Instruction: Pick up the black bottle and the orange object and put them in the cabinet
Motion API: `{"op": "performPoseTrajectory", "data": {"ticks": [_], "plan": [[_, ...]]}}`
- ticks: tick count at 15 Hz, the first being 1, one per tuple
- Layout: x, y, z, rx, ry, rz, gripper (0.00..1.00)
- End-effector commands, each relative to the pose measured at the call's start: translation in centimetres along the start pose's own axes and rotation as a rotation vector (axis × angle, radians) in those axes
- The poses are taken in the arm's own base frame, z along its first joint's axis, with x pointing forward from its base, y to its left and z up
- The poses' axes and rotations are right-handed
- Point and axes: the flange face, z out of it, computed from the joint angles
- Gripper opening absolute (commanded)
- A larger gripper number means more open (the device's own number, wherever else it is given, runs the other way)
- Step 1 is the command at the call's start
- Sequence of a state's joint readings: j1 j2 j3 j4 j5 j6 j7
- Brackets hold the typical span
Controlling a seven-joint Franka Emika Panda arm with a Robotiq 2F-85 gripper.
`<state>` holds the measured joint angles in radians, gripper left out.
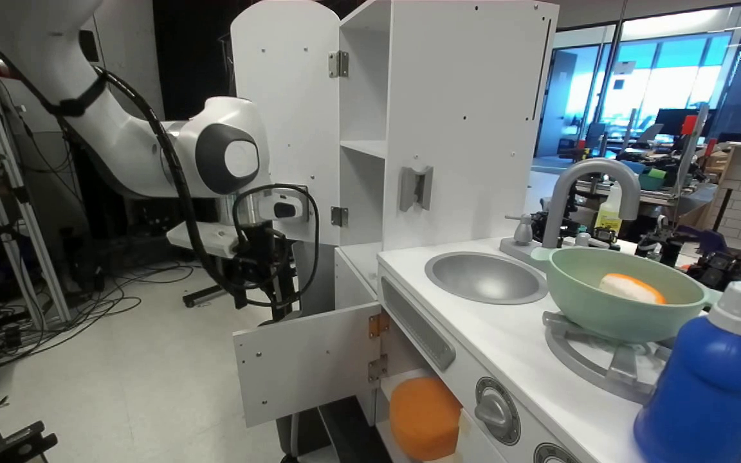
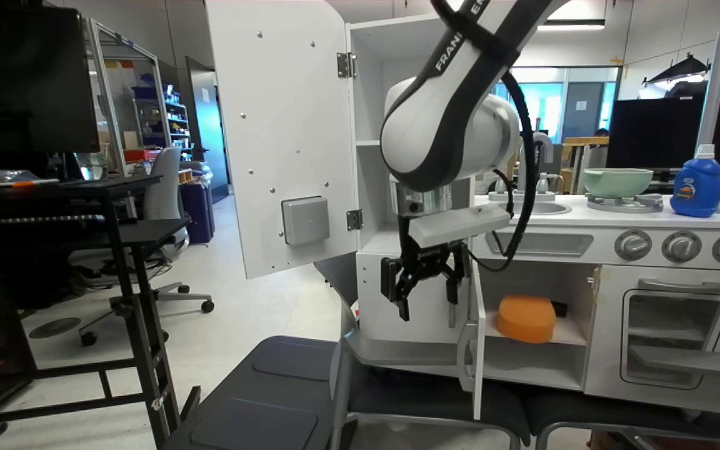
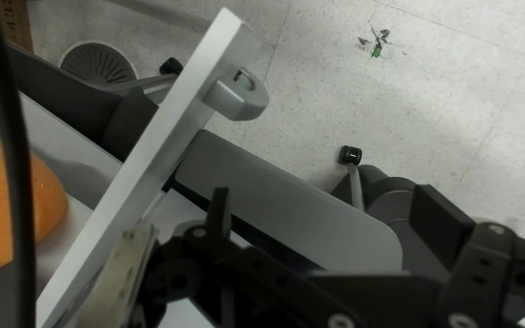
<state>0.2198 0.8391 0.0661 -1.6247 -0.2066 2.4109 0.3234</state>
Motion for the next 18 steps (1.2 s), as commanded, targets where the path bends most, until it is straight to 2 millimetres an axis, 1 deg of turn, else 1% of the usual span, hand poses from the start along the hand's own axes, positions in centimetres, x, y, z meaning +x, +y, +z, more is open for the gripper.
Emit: {"op": "performPoseTrajectory", "data": {"ticks": [1,4,5,8,10,11,12,14,16,18], "plan": [[0.9,1.3,2.7,-0.031,-0.034,0.032,1.00],[0.9,3.1,4.0,-0.060,-0.039,0.062,1.00],[0.9,3.6,3.5,-0.073,-0.032,0.076,1.00],[0.7,5.8,3.5,-0.106,-0.024,0.121,1.00],[0.3,7.7,4.0,-0.129,-0.025,0.158,1.00],[0.1,8.4,3.9,-0.145,-0.026,0.178,1.00],[-0.3,9.3,4.3,-0.159,-0.020,0.198,1.00],[-1.5,11.4,4.2,-0.187,-0.016,0.242,1.00],[-2.4,12.8,4.3,-0.213,-0.009,0.279,1.00],[-3.6,13.5,4.5,-0.233,-0.001,0.303,1.00]]}}
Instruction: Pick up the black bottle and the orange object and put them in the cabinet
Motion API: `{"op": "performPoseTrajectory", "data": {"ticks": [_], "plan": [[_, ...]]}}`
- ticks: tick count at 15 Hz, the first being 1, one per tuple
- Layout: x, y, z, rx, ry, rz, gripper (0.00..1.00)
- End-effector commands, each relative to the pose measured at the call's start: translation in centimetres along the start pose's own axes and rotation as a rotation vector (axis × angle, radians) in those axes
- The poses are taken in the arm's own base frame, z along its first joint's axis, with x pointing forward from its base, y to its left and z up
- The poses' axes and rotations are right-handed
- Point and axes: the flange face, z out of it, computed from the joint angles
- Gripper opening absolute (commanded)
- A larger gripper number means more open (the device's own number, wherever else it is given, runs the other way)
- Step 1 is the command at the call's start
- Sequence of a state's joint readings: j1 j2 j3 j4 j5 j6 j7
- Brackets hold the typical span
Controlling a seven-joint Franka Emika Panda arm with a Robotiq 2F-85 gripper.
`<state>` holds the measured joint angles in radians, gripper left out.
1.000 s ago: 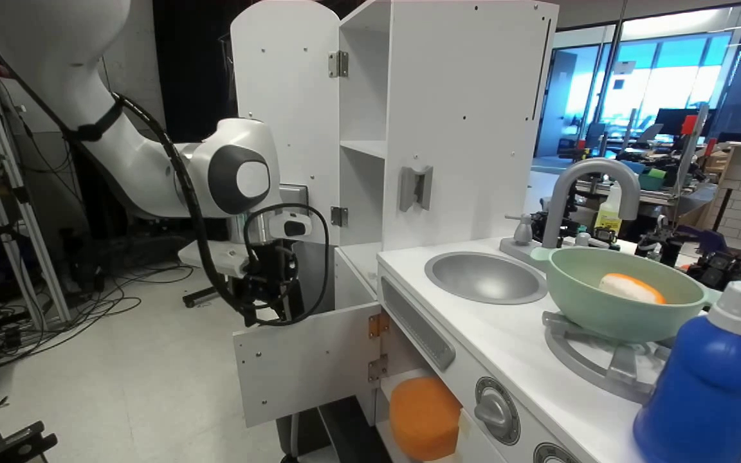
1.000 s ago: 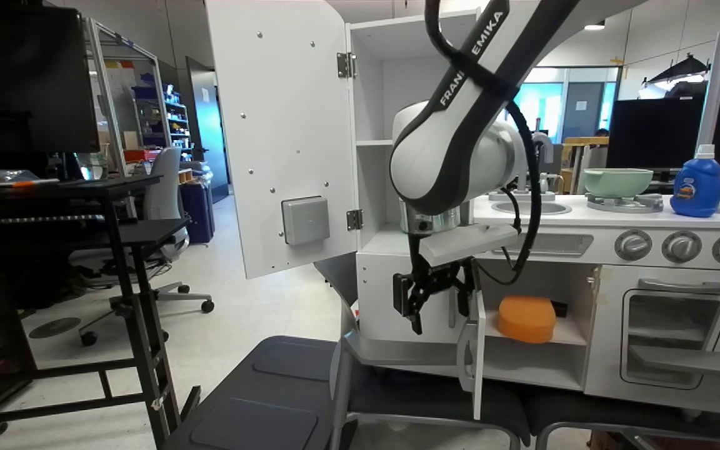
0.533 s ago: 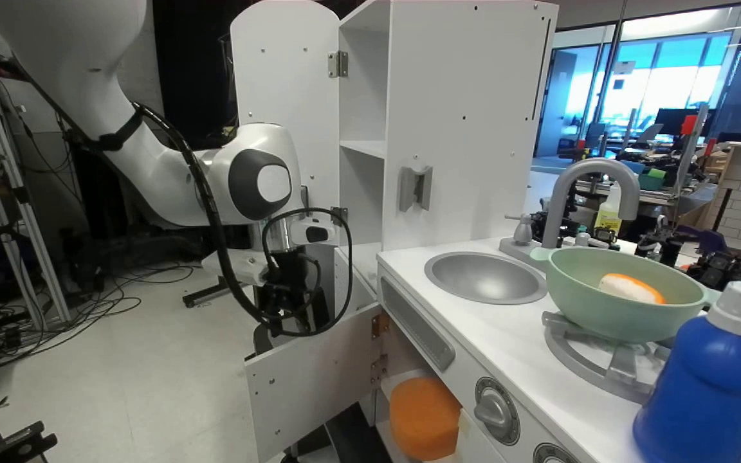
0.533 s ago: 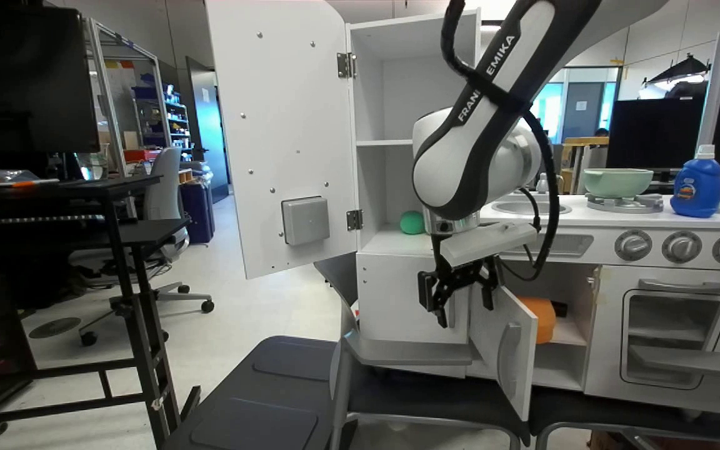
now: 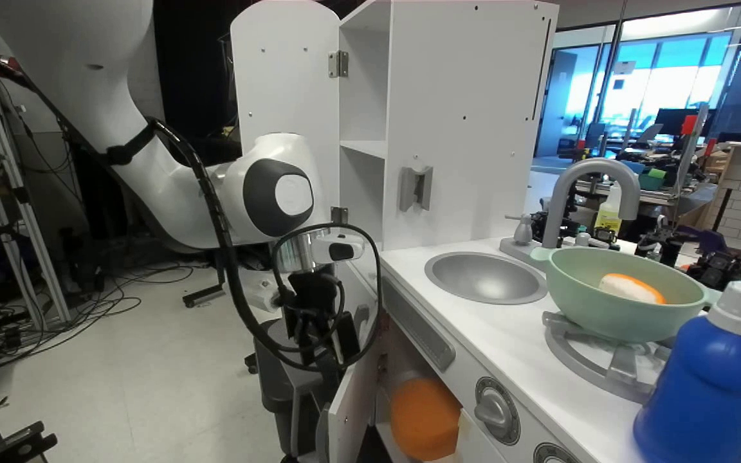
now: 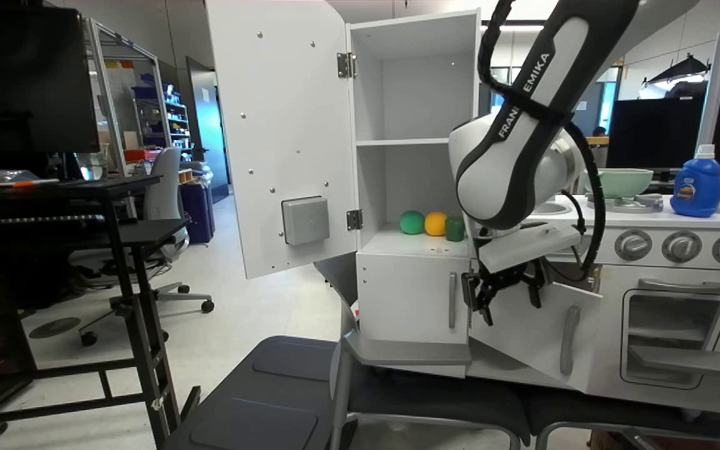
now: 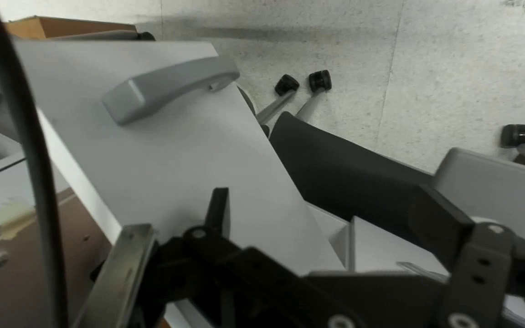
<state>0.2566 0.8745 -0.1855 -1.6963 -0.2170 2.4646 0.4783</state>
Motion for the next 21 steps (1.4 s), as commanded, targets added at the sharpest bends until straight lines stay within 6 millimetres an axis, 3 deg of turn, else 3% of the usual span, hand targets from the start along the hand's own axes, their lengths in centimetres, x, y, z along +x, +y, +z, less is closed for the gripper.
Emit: {"op": "performPoseTrajectory", "data": {"ticks": [1,6,9,14,21], "plan": [[-2.3,1.9,-0.2,-0.054,0.039,0.055,1.00],[-6.0,3.1,1.4,-0.127,0.094,0.114,1.00],[-6.6,3.2,2.1,-0.142,0.162,0.150,1.00],[-5.4,5.6,2.6,-0.168,0.289,0.272,1.00],[-3.1,9.1,5.3,-0.197,0.389,0.402,1.00]]}}
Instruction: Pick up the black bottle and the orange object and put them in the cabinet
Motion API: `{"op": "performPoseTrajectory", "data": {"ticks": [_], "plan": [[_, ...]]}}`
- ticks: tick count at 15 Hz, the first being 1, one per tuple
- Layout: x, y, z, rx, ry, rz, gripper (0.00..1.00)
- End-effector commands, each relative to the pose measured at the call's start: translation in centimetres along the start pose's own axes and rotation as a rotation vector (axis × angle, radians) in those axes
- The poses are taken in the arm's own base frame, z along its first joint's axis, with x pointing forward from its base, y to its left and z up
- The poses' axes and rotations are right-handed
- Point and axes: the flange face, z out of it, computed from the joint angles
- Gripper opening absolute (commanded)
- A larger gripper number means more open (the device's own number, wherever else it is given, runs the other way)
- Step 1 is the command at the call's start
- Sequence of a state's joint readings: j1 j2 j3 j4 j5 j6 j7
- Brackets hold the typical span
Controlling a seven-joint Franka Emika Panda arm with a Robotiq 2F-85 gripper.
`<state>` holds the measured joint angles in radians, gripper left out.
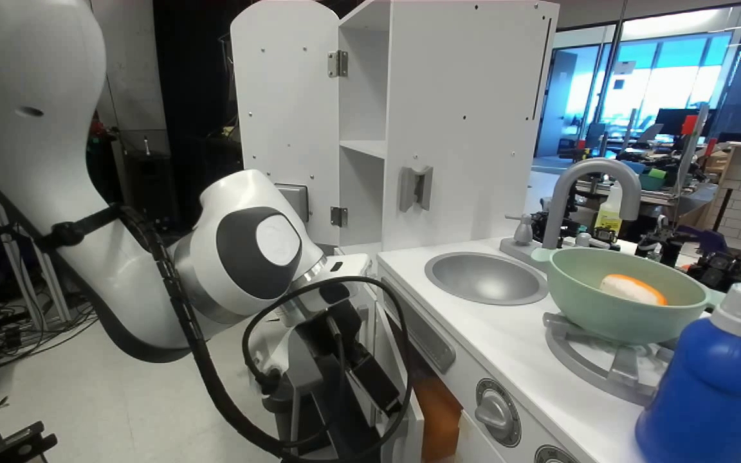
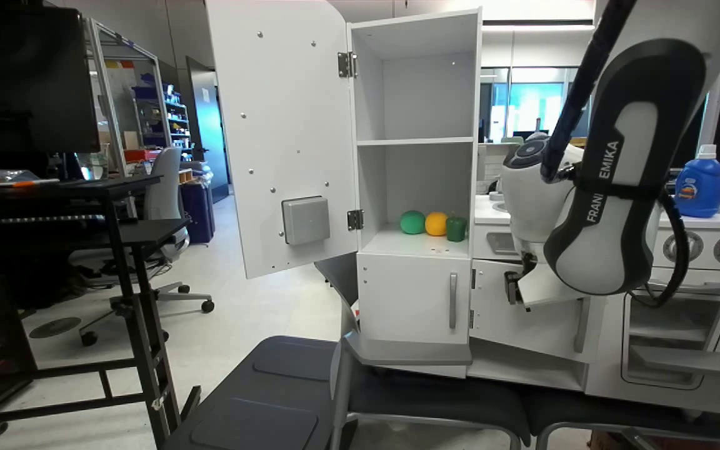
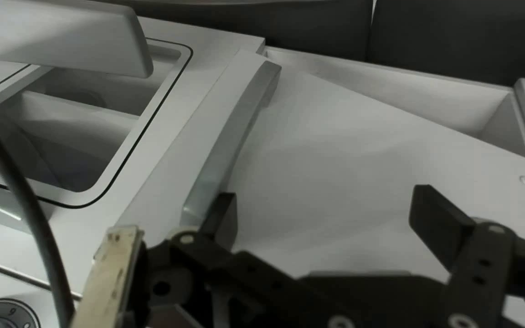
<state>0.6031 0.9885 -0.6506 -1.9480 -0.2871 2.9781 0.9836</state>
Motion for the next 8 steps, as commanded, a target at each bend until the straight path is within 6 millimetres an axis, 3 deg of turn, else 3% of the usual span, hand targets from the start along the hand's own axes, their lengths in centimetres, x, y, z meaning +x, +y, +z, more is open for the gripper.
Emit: {"op": "performPoseTrajectory", "data": {"ticks": [1,5,8], "plan": [[0.4,3.1,2.4,-0.080,0.025,0.075,1.00],[1.4,4.2,4.0,-0.109,0.060,0.143,1.00],[1.8,6.4,5.8,-0.163,0.065,0.188,1.00]]}}
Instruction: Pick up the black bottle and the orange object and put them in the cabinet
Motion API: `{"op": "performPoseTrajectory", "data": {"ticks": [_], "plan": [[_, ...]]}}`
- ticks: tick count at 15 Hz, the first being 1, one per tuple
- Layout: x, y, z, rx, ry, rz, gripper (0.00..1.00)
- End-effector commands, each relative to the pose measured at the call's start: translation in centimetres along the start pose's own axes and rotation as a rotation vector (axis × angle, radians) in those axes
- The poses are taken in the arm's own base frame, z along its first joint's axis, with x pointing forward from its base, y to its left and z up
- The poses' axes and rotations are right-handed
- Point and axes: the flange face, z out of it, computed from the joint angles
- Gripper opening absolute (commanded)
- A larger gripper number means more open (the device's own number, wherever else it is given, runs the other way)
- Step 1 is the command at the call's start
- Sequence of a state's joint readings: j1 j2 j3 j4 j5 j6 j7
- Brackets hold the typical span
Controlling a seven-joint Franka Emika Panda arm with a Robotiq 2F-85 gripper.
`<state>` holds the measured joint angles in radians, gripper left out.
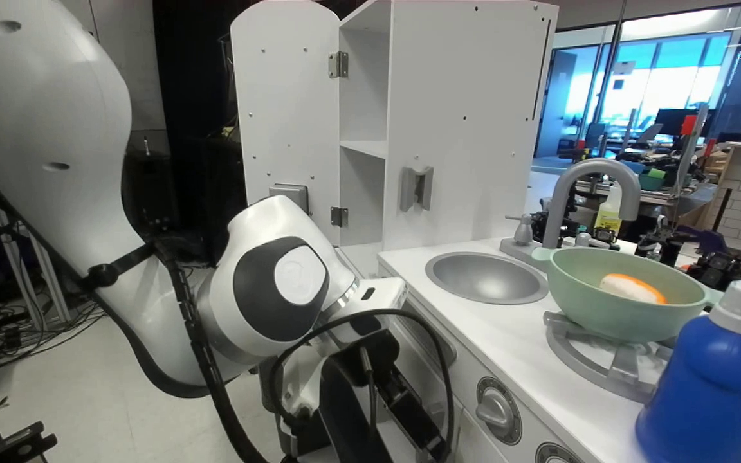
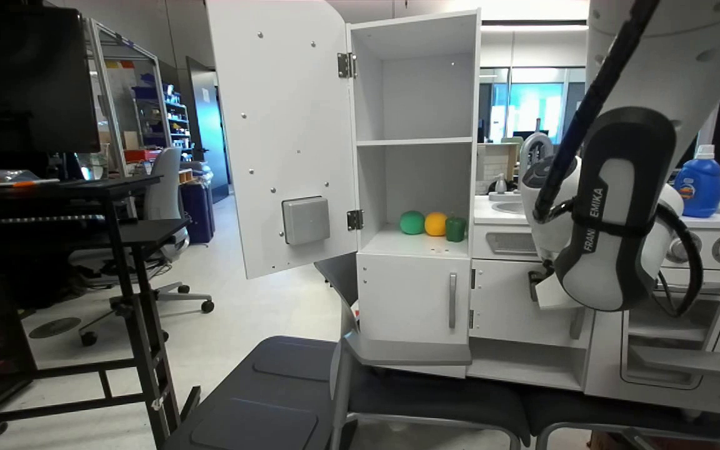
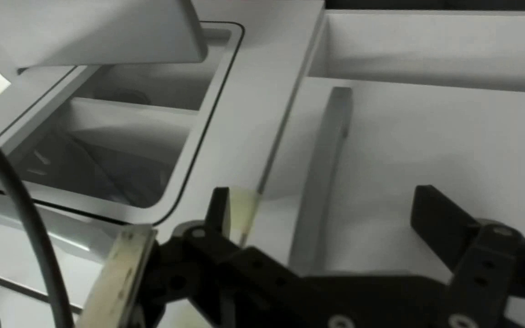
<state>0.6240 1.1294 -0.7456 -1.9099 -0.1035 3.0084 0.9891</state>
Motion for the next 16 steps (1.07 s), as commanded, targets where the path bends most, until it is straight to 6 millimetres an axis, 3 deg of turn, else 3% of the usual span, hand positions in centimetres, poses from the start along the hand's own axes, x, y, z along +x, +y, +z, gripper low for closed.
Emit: {"op": "performPoseTrajectory", "data": {"ticks": [1,4,7,12,16], "plan": [[0.5,2.8,2.5,-0.086,0.022,0.061,1.00],[-0.1,3.0,3.6,-0.103,0.016,0.072,1.00],[-1.1,2.2,2.3,-0.074,-0.009,0.039,1.00],[-4.9,1.8,-4.9,0.086,-0.083,-0.206,1.00],[-6.8,4.0,-9.7,0.172,-0.126,-0.353,1.00]]}}
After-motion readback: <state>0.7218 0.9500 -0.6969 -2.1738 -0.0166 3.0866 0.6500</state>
